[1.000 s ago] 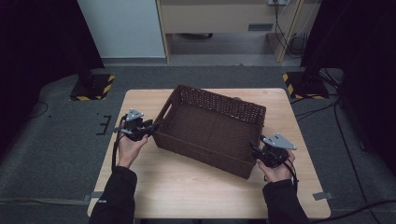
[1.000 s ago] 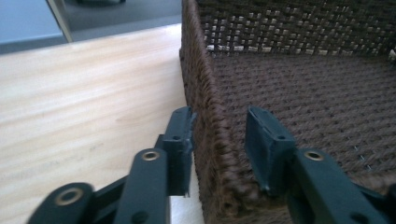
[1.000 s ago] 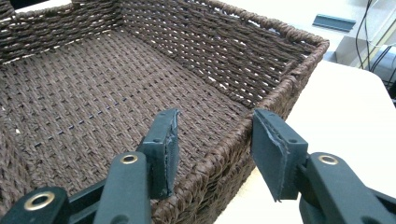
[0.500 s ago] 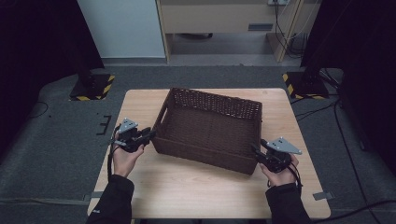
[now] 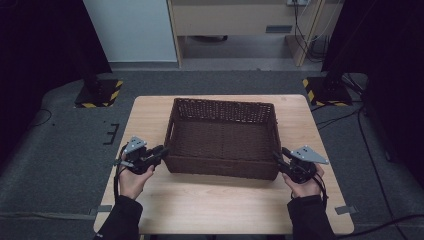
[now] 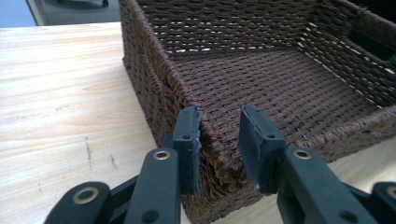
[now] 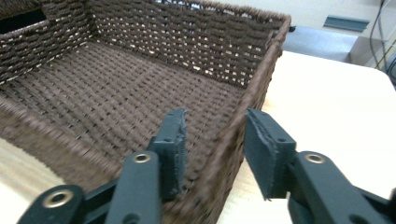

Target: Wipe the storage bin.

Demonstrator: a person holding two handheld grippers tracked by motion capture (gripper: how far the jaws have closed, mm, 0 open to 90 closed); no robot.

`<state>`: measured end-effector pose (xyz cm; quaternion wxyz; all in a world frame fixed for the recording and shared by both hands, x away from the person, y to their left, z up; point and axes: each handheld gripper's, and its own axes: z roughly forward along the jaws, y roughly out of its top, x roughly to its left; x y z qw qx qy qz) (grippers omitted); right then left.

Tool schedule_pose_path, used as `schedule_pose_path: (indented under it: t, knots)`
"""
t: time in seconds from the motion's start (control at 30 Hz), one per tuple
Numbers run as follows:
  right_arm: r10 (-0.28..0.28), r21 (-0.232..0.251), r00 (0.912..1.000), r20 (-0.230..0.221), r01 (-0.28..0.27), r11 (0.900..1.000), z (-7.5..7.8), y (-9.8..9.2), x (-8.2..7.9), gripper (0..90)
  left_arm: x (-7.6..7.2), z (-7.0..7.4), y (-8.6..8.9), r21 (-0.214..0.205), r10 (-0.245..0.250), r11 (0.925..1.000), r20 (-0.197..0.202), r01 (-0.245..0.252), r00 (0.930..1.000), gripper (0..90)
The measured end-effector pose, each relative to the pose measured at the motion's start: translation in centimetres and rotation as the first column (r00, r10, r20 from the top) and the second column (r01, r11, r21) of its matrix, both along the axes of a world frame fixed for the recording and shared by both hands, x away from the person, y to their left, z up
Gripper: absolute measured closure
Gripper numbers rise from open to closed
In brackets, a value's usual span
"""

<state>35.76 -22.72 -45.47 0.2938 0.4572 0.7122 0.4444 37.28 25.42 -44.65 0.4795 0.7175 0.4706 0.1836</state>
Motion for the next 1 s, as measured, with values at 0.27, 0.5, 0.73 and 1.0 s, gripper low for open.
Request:
schedule_pose_path:
  t: [0.27,0.5,0.73,1.0]
  knots:
    - [-0.004,0.024,0.9999,0.014,0.003,0.9997,-0.3,-0.5,0.7,69.1,-1.1,-0.1,0.0,-0.017,0.004,0.9998,0.005,-0.004,1.0000,67.1]
    - [-0.005,0.025,0.9998,0.017,0.004,0.9997,-0.4,-0.5,0.6,69.1,-1.1,-0.1,0.0,-0.013,0.001,0.9999,0.006,-0.001,1.0000,66.6]
    - [-0.008,0.042,0.9971,0.076,0.005,0.9991,1.2,-0.9,0.1,52.6,-1.5,0.9,1.2,0.004,0.010,0.9999,0.033,-0.010,0.9994,45.3]
    - [-0.109,0.056,0.9908,0.081,0.105,0.9929,1.4,-4.6,-0.5,35.7,-2.8,1.1,3.9,0.028,0.063,0.9975,0.053,-0.065,0.9966,33.8]
